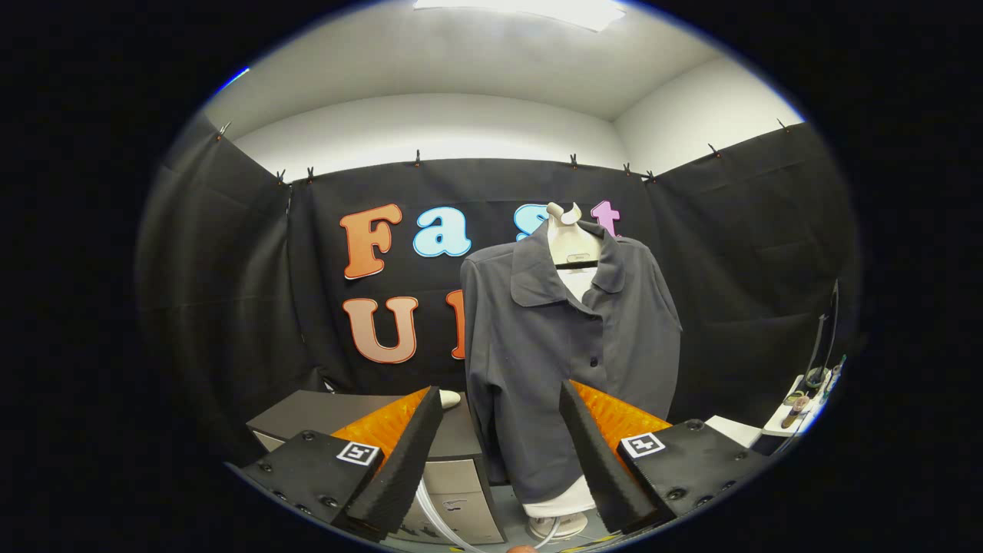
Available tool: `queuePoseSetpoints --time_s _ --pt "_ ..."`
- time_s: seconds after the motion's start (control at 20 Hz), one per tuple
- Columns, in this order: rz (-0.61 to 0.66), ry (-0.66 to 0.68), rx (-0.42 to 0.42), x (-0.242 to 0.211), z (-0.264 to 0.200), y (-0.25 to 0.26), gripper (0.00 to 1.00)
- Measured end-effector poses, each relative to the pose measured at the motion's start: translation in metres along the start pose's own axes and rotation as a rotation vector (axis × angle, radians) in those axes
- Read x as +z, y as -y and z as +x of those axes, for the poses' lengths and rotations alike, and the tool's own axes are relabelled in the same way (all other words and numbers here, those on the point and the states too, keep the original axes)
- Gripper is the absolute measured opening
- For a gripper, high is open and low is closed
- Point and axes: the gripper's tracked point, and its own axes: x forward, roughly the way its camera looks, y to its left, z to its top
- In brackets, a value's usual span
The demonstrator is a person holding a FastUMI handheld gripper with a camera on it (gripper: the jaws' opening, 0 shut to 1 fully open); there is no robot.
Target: Iron the clothes twice with a garment steamer, once on the left side and once on the right side.
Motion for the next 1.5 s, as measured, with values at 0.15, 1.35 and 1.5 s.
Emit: queuePoseSetpoints --time_s 0.15,1.35,1.5 --pt "-0.005 -0.007 0.008 -0.003 0.001 -0.004 0.98" --pt "-0.124 -0.195 0.212 -0.048 0.108 -0.164 0.98" --pt "-0.128 -0.254 0.191 -0.073 0.141 -0.181 0.98"
